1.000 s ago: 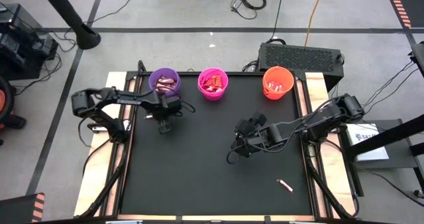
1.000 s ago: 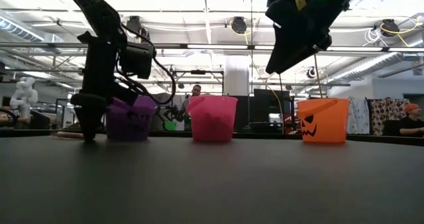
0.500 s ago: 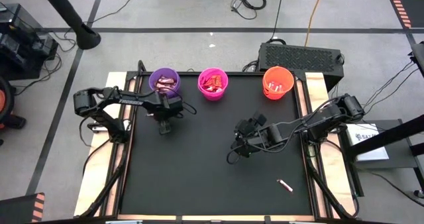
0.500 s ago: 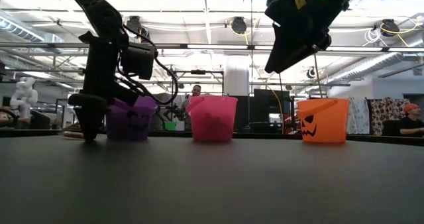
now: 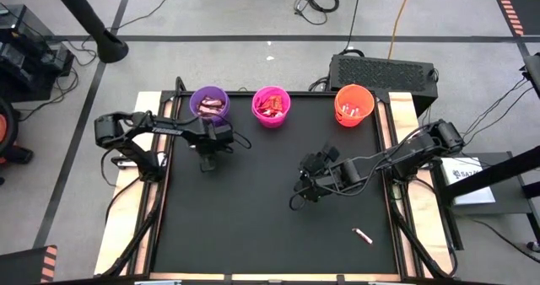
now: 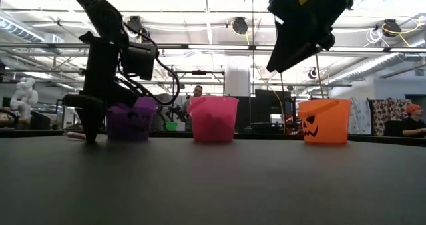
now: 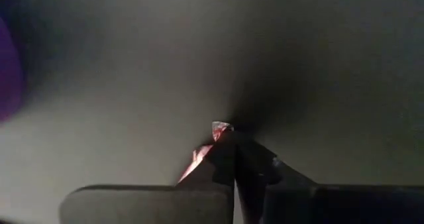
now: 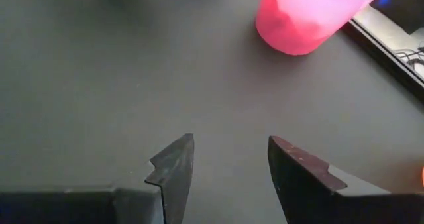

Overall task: Sort candy by brand, put in halloween buckets
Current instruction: Put the white candy into the orange bucket

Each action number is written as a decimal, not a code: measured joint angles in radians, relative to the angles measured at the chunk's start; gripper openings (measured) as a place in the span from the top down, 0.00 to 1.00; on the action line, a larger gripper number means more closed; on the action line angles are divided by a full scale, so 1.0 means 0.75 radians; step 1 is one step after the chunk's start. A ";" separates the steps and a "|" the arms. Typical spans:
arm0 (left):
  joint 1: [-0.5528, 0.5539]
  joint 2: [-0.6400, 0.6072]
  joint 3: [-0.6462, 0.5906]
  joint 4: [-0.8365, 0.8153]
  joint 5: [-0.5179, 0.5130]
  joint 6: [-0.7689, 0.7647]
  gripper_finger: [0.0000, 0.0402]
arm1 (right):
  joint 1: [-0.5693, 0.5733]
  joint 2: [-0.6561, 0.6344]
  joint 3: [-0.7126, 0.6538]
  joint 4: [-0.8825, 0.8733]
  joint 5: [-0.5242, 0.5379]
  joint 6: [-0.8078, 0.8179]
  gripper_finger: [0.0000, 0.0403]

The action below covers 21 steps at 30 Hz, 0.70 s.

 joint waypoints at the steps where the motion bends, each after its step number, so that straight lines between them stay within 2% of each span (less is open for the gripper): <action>1: -0.021 -0.004 0.009 -0.007 0.007 -0.002 0.99 | 0.008 0.000 0.000 0.003 0.001 0.001 0.54; 3: -0.080 -0.012 0.025 -0.019 0.024 -0.028 0.99 | 0.026 0.010 0.000 0.028 0.009 0.002 0.54; 7: -0.226 -0.071 0.092 0.007 0.280 -0.067 1.00 | 0.065 0.071 0.000 0.121 0.009 0.003 0.54; 10: -0.347 -0.125 0.130 0.040 0.373 -0.084 1.00 | 0.105 0.156 0.000 0.224 0.048 0.002 0.54; 16: -0.566 -0.219 0.198 0.261 0.407 -0.144 1.00 | 0.180 0.388 0.000 0.545 0.178 -0.077 0.54; 21: -0.658 -0.228 0.231 0.467 0.408 -0.174 1.00 | 0.209 0.561 0.000 0.946 0.182 -0.343 0.54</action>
